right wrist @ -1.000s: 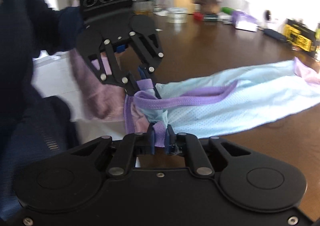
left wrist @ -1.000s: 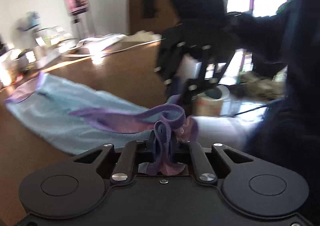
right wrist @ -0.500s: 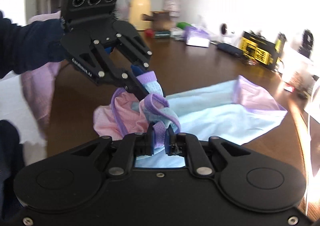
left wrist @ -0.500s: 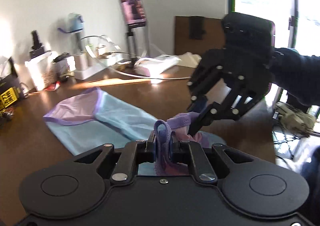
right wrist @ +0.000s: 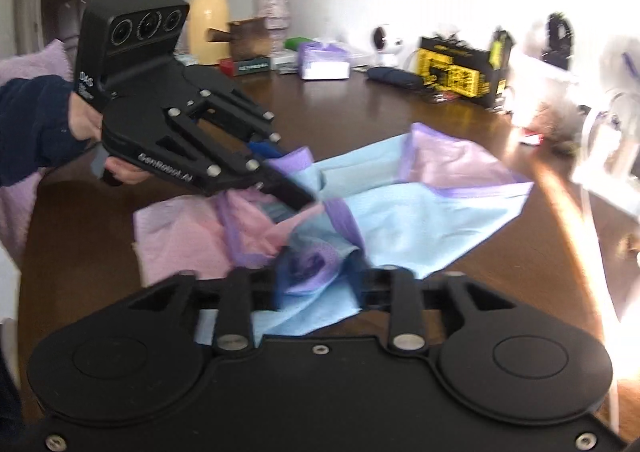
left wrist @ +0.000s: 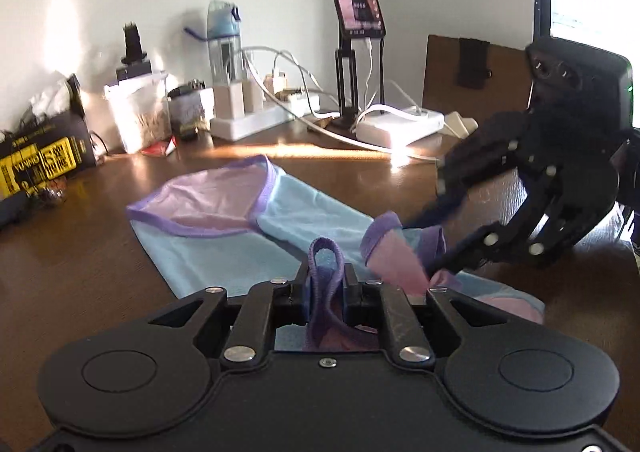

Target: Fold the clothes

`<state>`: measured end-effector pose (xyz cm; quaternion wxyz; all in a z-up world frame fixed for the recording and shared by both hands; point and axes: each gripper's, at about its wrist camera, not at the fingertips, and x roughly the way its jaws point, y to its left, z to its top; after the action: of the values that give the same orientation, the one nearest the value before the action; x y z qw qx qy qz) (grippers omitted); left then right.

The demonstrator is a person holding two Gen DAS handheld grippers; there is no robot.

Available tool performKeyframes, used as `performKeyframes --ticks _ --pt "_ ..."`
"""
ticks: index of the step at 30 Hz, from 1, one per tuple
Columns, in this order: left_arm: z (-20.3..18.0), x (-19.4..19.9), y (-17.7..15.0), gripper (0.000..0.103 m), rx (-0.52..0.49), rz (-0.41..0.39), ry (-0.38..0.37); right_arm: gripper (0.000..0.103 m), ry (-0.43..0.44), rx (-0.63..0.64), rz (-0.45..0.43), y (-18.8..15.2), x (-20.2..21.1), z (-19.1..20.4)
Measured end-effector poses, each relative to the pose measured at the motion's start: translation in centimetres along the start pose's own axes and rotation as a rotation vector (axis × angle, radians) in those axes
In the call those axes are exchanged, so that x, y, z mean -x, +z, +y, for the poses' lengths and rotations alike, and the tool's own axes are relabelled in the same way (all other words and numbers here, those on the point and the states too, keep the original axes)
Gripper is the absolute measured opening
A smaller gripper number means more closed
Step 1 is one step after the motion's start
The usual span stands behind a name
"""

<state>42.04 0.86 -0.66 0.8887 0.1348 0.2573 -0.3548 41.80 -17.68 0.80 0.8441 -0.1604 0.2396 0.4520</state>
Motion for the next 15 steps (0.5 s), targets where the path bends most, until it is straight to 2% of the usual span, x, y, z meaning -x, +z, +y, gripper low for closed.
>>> performKeyframes --ticks 1,3,5,8,11,14,15 --pt "-0.1 -0.2 -0.1 0.019 -0.005 0.005 0.006 0.073 -0.044 0.012 -0.019 0.0 0.7 0.1" --pt "-0.1 -0.4 -0.1 0.024 0.0 0.013 0.014 0.075 -0.071 0.03 -0.056 0.1 1.9 0.4" --pt "0.0 -0.7 -0.1 0.028 0.008 0.022 0.02 0.075 -0.047 0.052 -0.088 0.2 3.4 1.0" --pt "0.2 -1.1 0.0 0.037 0.03 0.034 0.031 0.075 0.055 0.117 -0.119 -0.2 5.0 3.2" --pt "0.8 -0.9 0.5 0.051 0.092 0.024 0.06 0.075 0.141 0.22 -0.062 -1.2 4.3 6.0" --pt "1.6 1.3 1.4 0.059 0.147 -0.031 0.118 0.074 0.135 0.28 -0.007 -2.3 2.8 7.4" --pt "1.9 2.6 1.8 0.061 0.165 -0.052 0.139 0.068 0.133 0.277 0.003 -2.5 2.4 7.4"
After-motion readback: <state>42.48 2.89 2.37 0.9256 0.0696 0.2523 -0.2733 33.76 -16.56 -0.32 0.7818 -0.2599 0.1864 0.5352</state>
